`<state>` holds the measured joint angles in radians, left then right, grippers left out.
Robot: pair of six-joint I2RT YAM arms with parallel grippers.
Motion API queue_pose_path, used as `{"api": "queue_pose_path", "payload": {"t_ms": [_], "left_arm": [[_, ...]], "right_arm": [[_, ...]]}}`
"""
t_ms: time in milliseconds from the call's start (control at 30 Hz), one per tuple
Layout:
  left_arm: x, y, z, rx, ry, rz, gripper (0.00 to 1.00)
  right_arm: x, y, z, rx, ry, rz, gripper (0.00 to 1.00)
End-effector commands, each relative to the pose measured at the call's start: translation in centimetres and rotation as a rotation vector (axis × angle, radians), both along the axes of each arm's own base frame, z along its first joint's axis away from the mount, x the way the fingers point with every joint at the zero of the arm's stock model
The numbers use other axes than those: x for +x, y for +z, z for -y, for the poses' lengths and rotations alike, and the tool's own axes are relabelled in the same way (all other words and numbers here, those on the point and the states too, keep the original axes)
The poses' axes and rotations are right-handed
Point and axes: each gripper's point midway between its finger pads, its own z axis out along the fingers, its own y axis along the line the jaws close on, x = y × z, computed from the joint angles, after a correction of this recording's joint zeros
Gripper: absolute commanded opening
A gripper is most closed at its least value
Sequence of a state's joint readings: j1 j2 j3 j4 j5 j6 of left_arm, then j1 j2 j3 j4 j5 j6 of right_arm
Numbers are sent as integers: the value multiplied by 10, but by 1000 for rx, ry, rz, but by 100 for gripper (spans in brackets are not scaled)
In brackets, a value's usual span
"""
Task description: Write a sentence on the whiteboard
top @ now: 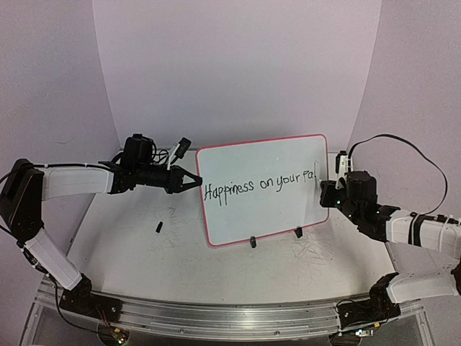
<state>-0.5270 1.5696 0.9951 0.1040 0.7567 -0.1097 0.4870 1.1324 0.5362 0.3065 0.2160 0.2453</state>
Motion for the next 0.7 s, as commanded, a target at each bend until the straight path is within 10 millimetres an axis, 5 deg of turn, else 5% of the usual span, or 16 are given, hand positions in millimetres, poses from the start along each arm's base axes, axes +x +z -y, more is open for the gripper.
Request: {"api": "queue_pose_path", "payload": {"t_ms": [0, 200, 667], "left_arm": [[-12, 29, 9, -31, -62, 79, 0], [-11, 29, 8, -29, -58, 81, 0], [-11, 28, 9, -26, -59, 81, 0]], "right_arm": [[-3, 5, 8, 1, -30, 8, 0], [-3, 39, 9, 18, -25, 97, 0], [10, 48, -8, 26, 33, 134, 0]]}}
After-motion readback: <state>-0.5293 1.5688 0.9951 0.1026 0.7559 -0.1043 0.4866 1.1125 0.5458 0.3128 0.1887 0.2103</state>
